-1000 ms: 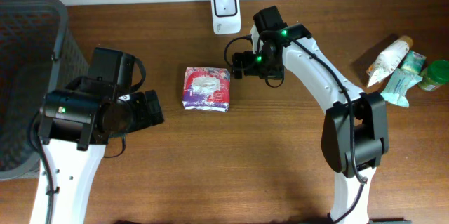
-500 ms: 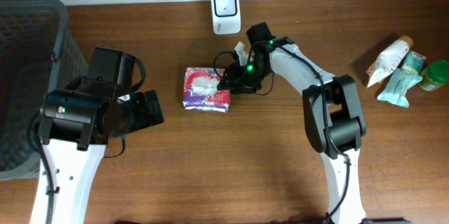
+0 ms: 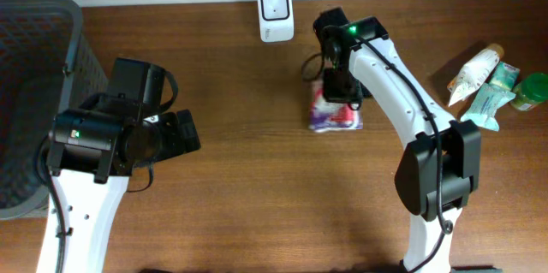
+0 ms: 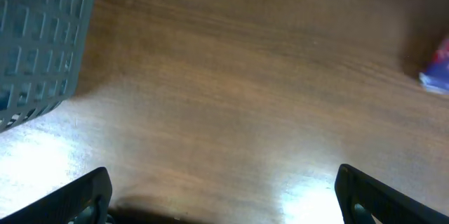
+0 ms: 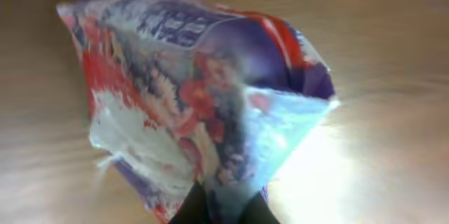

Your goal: Scan the item barcode

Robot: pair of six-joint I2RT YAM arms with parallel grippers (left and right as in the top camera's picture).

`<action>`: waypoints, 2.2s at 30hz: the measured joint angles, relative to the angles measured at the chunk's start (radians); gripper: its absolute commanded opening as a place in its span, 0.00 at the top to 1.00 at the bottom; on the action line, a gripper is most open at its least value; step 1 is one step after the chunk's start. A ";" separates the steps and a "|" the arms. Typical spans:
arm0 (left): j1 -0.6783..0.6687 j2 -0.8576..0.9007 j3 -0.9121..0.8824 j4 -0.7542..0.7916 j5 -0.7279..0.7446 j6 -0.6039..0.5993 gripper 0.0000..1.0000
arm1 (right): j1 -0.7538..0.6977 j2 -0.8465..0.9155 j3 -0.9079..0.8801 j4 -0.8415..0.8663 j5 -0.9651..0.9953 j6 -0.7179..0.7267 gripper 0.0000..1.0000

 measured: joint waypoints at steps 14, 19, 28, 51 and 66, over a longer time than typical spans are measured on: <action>0.000 0.000 0.000 0.000 0.000 0.000 0.01 | 0.175 0.034 -0.027 0.006 0.199 -0.033 0.22; 0.000 0.000 0.000 0.000 0.000 0.000 0.01 | 0.316 0.046 0.143 0.022 -0.013 -0.057 0.01; 0.000 0.000 0.000 0.000 0.000 0.000 0.01 | -0.082 0.052 0.397 -0.186 -0.156 -0.216 0.01; 0.000 0.000 0.000 0.000 0.000 0.000 0.01 | -0.219 0.057 -0.493 0.646 -1.107 -0.476 0.83; 0.000 0.000 0.000 0.000 0.000 0.000 0.01 | 0.034 -0.103 -0.489 0.695 -0.662 -0.066 0.01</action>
